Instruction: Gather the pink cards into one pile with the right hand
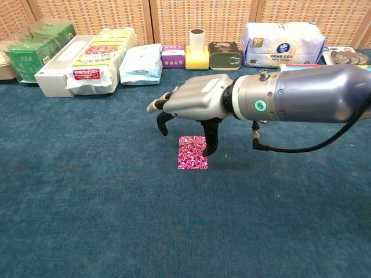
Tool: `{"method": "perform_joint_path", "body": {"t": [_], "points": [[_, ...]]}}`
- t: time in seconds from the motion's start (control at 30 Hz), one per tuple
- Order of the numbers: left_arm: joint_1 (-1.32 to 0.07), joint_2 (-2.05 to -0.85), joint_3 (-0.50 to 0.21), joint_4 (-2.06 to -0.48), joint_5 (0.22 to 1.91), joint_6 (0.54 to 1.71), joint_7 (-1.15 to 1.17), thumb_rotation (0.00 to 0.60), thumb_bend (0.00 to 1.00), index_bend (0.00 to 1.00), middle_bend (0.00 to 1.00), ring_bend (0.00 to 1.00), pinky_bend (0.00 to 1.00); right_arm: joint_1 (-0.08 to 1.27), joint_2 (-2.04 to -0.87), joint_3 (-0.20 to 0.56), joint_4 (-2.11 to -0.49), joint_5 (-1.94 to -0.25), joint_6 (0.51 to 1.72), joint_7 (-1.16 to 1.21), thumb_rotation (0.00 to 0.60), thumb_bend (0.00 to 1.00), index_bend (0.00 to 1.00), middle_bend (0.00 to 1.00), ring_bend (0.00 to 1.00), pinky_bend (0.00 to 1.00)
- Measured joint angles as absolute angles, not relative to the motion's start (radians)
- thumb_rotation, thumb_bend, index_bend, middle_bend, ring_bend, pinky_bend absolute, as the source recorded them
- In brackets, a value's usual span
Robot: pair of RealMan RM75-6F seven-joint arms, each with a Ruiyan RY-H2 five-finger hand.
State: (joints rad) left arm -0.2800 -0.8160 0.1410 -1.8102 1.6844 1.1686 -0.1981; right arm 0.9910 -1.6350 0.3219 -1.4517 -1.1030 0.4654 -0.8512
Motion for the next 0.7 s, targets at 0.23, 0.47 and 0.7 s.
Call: {"method": "perform_joint_path", "body": {"t": [0.23, 0.47, 0.7], "points": [[-0.280, -0.814, 0.141, -1.810, 1.686, 1.172, -0.202, 0.600, 0.06, 0.00, 0.00, 0.00, 0.00, 1.062, -1.643, 0.262, -1.408, -1.145, 0.480, -0.867, 0.600, 0.23, 0.27, 0.02, 0.00, 0.10], [-0.279, -0.812, 0.142, -1.809, 1.691, 1.176, -0.207, 0.600, 0.06, 0.00, 0.00, 0.00, 0.00, 1.118, -1.643, 0.205, -1.381, -1.174, 0.495, -0.879, 0.600, 0.23, 0.27, 0.02, 0.00, 0.10], [-0.278, -0.810, 0.144, -1.807, 1.695, 1.180, -0.212, 0.600, 0.06, 0.00, 0.00, 0.00, 0.00, 1.152, -1.640, 0.155, -1.363, -1.199, 0.506, -0.856, 0.600, 0.22, 0.27, 0.02, 0.00, 0.11]]}}
